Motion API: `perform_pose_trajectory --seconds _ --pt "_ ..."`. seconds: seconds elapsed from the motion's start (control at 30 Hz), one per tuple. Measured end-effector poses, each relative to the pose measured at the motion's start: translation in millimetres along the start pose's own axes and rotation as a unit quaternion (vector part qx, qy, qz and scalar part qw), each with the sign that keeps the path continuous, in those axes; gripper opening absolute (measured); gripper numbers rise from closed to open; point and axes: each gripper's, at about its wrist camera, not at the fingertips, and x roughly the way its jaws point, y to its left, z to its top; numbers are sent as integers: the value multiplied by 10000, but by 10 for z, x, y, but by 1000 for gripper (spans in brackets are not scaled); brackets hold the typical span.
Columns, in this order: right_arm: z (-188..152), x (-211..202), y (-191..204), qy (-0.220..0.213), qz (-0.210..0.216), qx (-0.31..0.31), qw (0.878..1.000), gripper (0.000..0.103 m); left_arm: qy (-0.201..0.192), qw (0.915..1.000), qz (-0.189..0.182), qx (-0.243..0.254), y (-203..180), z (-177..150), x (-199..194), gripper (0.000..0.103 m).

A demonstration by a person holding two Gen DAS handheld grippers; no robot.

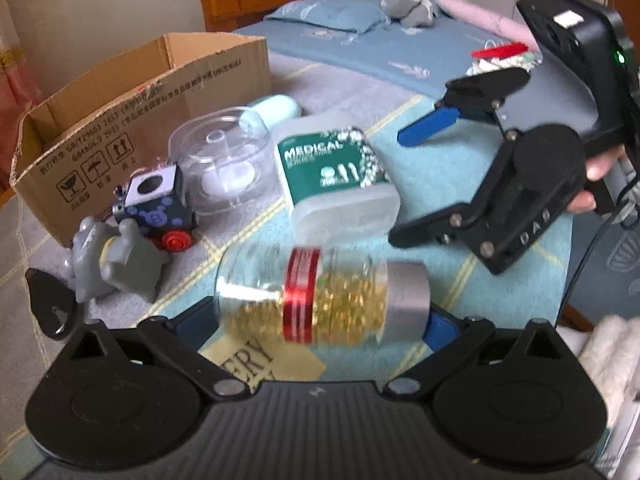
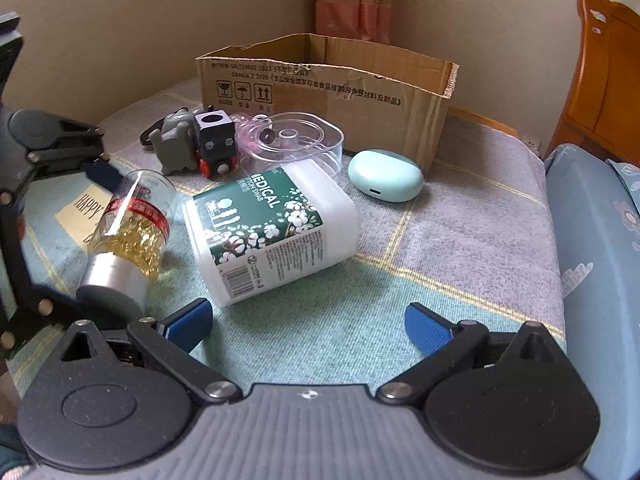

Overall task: Organize rigid objects
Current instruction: 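Move the left tool to the capsule bottle while the right tool approaches the MEDICAL tub, then close the left tool on the capsule bottle while the right tool grasps the MEDICAL tub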

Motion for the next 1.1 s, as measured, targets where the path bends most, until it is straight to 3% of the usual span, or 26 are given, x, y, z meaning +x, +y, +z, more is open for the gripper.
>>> perform_pose_trajectory --seconds 0.2,0.37,0.83,1.1 --pt "-2 1 -32 0 139 -148 9998 103 -106 9999 39 -46 -33 17 16 97" --pt "54 48 -29 31 296 -335 9990 103 -133 9991 30 -397 52 -55 -34 97" --pt "518 413 201 275 754 -1306 9882 103 -89 9962 434 -750 204 -236 -184 97" --pt "578 362 291 303 683 -1621 9839 90 -57 9960 467 -763 200 -225 -165 97"
